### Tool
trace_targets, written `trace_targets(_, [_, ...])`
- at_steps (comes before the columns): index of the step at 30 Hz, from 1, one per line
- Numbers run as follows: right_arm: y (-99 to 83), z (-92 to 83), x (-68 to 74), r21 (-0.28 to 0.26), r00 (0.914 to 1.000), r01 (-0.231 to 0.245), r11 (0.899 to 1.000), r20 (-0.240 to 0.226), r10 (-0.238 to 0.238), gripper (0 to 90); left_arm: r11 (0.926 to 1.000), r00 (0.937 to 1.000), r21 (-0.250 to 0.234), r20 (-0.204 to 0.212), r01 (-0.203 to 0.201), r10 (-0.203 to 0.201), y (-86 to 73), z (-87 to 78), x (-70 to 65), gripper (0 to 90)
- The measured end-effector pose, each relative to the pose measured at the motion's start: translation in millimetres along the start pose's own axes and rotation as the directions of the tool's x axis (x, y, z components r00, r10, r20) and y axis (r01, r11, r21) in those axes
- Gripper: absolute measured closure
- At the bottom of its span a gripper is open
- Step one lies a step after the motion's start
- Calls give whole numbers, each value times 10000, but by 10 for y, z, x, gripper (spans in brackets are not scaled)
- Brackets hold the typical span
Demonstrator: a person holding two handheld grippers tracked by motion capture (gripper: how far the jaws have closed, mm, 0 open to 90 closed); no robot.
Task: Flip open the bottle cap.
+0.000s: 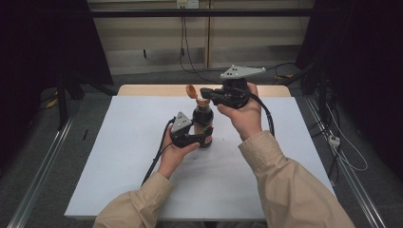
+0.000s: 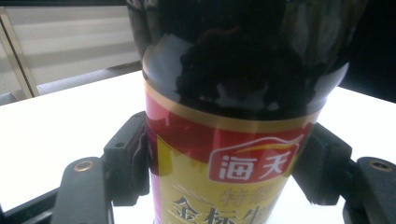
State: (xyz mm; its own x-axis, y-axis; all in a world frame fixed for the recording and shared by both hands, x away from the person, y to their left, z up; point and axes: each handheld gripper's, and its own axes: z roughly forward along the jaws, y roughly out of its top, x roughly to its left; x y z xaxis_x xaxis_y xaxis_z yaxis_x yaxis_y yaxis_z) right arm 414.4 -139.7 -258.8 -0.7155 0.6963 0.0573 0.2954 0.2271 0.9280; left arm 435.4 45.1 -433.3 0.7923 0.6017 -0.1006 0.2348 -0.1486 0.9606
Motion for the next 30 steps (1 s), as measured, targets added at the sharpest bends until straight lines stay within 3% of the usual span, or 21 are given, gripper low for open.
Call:
trace_targets(22, [-92,-106,-82,-181,9996,-266,9995,105,268,898,9998,9998,-10,102,175,-175,5,-4,20,278])
trace_targets(30, [-139,-155,-100,-188,9992,-314,9993,224,318,688,9999,9995,-114,319,66,-62,54,-77,50,210])
